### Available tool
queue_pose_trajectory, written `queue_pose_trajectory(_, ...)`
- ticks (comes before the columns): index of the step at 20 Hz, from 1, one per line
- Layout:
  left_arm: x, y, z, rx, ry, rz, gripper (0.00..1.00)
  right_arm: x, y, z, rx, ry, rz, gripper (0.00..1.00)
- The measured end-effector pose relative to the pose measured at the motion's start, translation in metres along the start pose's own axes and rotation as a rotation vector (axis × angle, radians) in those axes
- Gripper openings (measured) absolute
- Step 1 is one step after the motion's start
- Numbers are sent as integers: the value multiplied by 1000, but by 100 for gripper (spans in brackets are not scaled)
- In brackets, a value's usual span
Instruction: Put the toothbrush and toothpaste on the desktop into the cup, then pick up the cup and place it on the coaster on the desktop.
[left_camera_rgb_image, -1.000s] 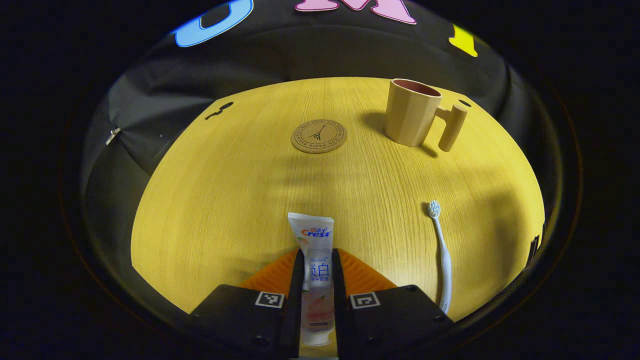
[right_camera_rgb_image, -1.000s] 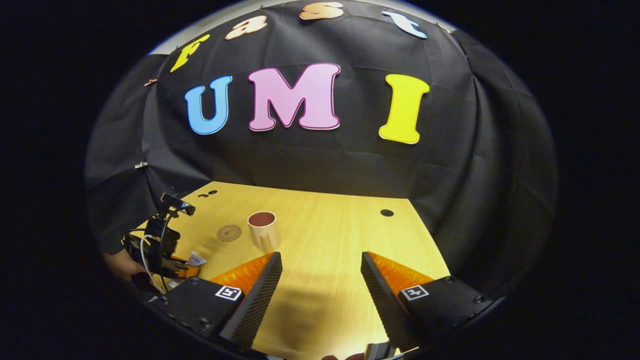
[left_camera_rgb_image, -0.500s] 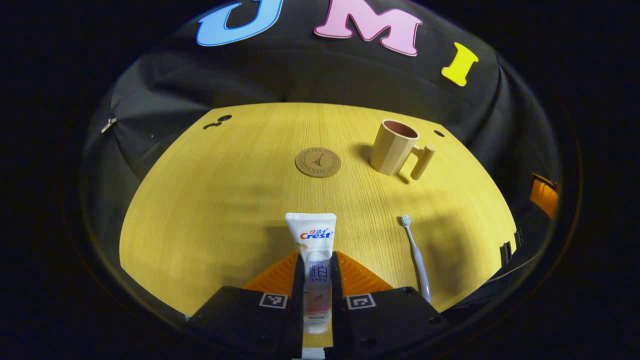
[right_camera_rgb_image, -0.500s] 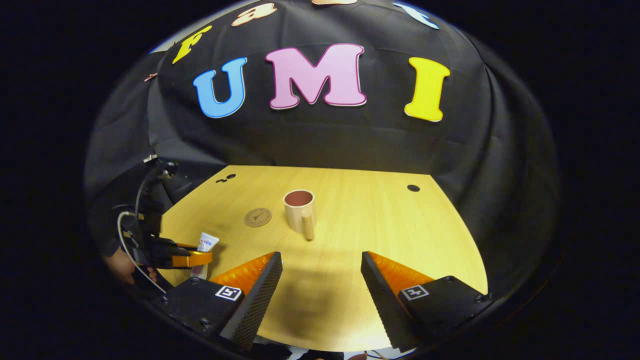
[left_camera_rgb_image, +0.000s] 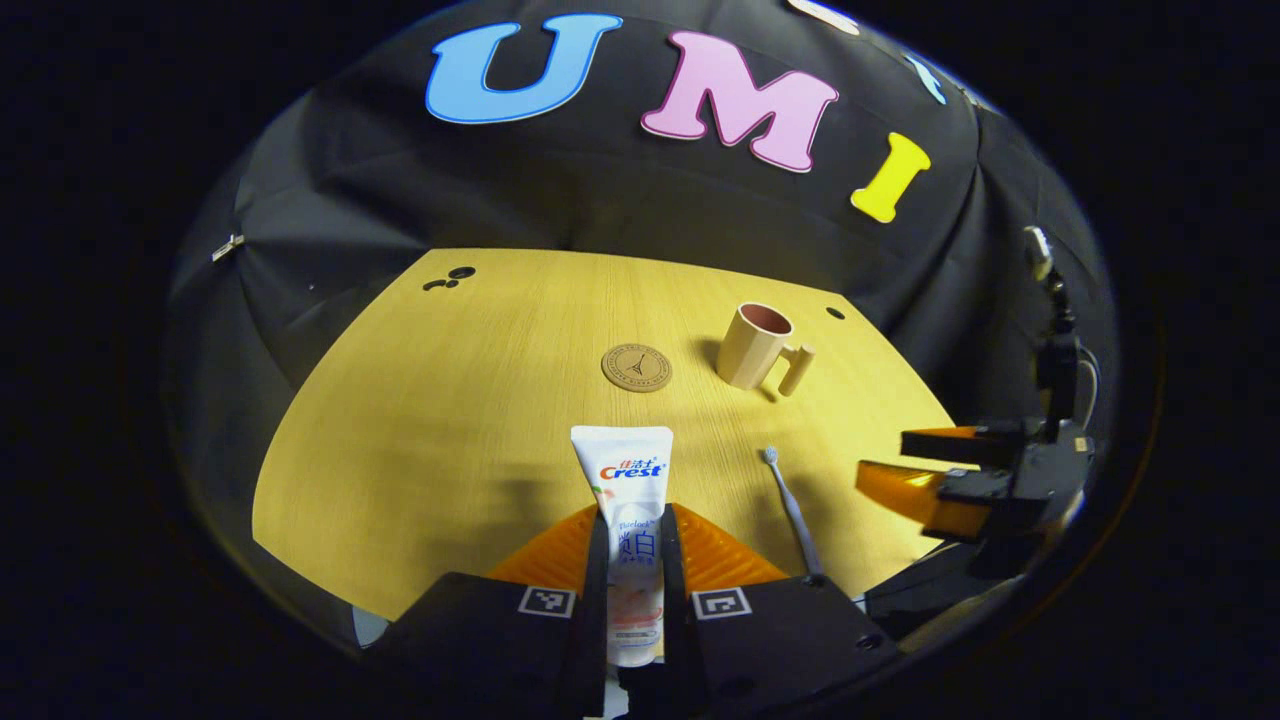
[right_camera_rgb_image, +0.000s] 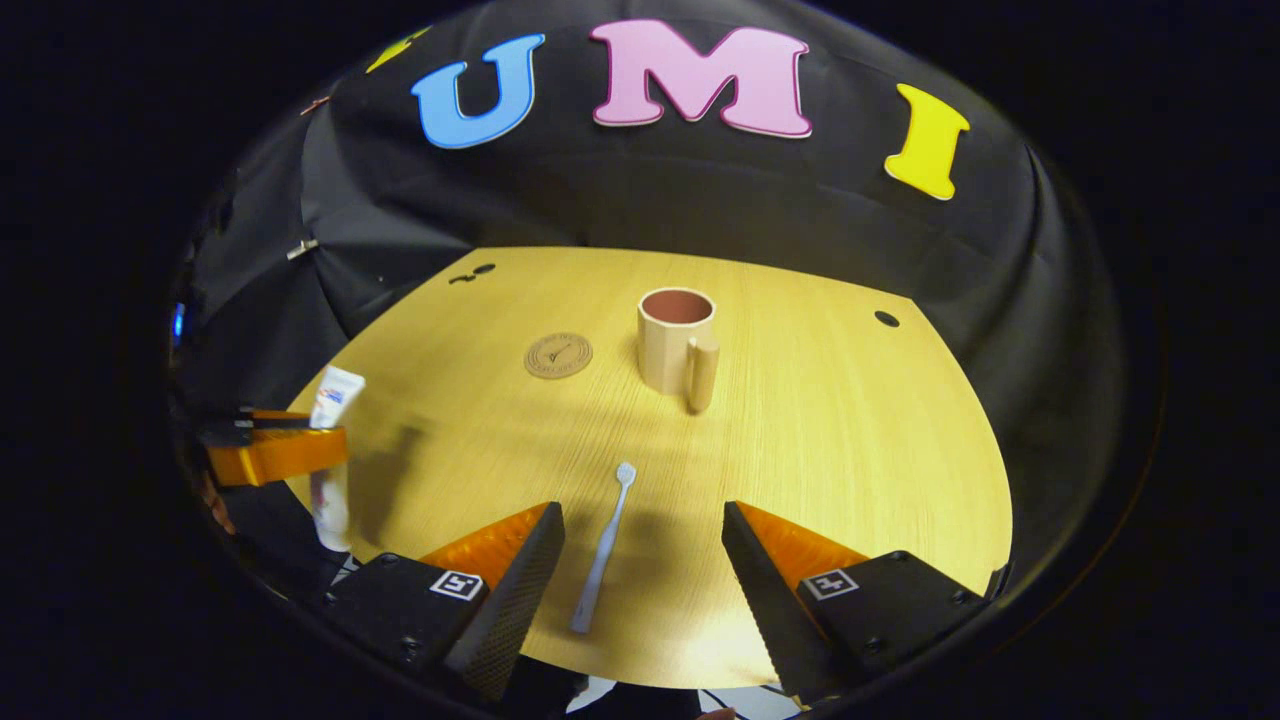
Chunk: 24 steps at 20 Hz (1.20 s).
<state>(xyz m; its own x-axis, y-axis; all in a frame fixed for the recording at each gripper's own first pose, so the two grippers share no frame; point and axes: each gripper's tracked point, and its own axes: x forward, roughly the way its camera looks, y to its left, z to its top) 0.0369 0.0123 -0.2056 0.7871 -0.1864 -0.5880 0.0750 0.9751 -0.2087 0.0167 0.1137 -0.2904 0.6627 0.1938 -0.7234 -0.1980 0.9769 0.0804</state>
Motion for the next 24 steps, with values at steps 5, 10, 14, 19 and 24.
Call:
queue_pose_trajectory(5,-17,13,-9,10,-1,-11,28,35,11,-35,-14,142,-25,98)
queue_pose_trajectory(10,-25,27,-24,17,21,-7,28,58,17,-54,17,236,-36,95)
queue_pose_trajectory(14,-26,35,-31,5,33,-3,28,71,16,-62,8,285,-56,87)
queue_pose_trajectory(19,-27,47,-34,-10,38,13,33,79,20,-65,41,321,-54,66)
queue_pose_trajectory(24,-29,51,-36,-7,45,17,28,81,27,-67,81,367,-45,49)
